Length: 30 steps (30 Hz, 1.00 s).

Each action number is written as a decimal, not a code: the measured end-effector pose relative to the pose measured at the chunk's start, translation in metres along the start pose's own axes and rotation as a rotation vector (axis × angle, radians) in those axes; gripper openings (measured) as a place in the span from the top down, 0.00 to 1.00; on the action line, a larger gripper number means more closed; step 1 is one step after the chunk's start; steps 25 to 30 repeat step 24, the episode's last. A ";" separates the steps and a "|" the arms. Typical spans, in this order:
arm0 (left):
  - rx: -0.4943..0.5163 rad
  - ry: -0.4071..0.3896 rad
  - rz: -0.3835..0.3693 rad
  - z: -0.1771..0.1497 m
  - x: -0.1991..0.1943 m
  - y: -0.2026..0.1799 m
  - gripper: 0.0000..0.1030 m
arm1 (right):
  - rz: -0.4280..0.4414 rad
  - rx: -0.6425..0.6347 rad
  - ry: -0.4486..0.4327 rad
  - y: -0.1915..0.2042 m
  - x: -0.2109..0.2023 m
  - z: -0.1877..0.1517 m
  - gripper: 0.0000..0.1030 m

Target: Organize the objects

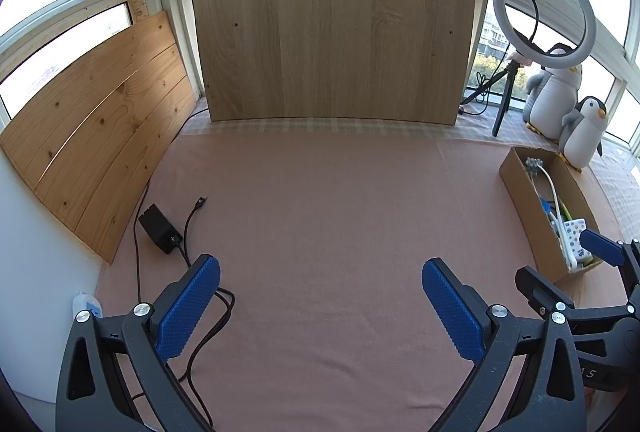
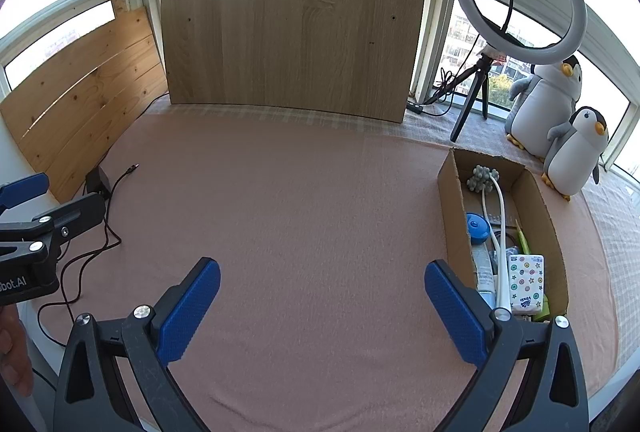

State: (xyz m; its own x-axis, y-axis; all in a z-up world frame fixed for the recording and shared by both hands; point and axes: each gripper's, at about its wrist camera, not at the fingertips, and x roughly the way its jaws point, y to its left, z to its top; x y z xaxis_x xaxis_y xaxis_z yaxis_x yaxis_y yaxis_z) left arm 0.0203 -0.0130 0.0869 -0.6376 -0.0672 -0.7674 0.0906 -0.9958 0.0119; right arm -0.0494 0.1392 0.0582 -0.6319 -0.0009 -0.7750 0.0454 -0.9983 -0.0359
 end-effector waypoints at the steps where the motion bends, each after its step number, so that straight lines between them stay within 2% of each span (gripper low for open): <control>1: 0.001 0.000 0.001 0.000 0.000 -0.001 0.01 | 0.001 0.000 0.000 0.000 0.000 0.000 0.02; 14: 0.000 0.014 -0.017 -0.003 0.002 0.000 0.01 | 0.005 -0.004 0.007 0.002 0.000 -0.004 0.02; 21: -0.006 0.009 0.014 -0.004 0.003 0.003 0.01 | 0.008 -0.009 0.013 0.003 -0.001 -0.006 0.02; 30: -0.012 0.009 -0.003 -0.003 0.003 0.006 0.01 | 0.008 -0.009 0.013 0.002 -0.001 -0.005 0.02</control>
